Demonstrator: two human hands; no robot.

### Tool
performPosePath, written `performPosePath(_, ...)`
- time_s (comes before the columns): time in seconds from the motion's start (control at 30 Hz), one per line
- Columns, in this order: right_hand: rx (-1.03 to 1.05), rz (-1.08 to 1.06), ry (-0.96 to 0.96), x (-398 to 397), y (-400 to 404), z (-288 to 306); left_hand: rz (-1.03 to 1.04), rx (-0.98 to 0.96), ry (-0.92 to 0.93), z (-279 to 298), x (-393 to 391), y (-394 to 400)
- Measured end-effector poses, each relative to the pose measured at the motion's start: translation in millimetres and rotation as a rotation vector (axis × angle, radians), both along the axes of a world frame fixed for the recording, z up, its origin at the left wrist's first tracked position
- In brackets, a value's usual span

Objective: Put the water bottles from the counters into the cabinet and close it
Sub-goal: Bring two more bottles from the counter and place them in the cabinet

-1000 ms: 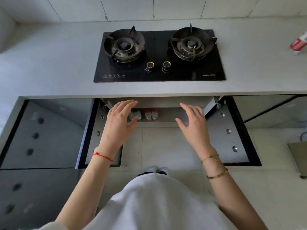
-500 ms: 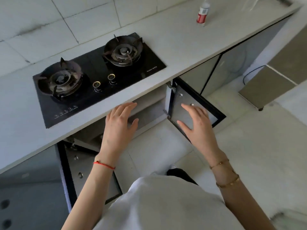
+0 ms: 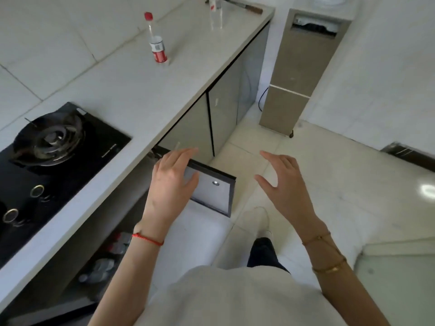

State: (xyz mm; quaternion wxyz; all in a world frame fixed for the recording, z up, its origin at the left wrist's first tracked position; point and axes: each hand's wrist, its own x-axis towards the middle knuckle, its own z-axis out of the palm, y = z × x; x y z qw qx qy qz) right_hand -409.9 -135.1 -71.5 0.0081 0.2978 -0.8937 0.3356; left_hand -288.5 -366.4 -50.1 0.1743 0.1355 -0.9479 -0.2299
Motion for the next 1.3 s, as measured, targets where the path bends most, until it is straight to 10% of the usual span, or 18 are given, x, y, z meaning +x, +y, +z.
performPosePath(0.5,-0.008,0.124,-0.004,-270.1,28.1,26.3,0.144,0.045,0.093,9.7,-237.8,59.3)
performPosePath(1.3,-0.041,0.522,0.066,-599.7,-294.3,27.8,0.569,0.016,0.117,34.7,-508.3,-181.5)
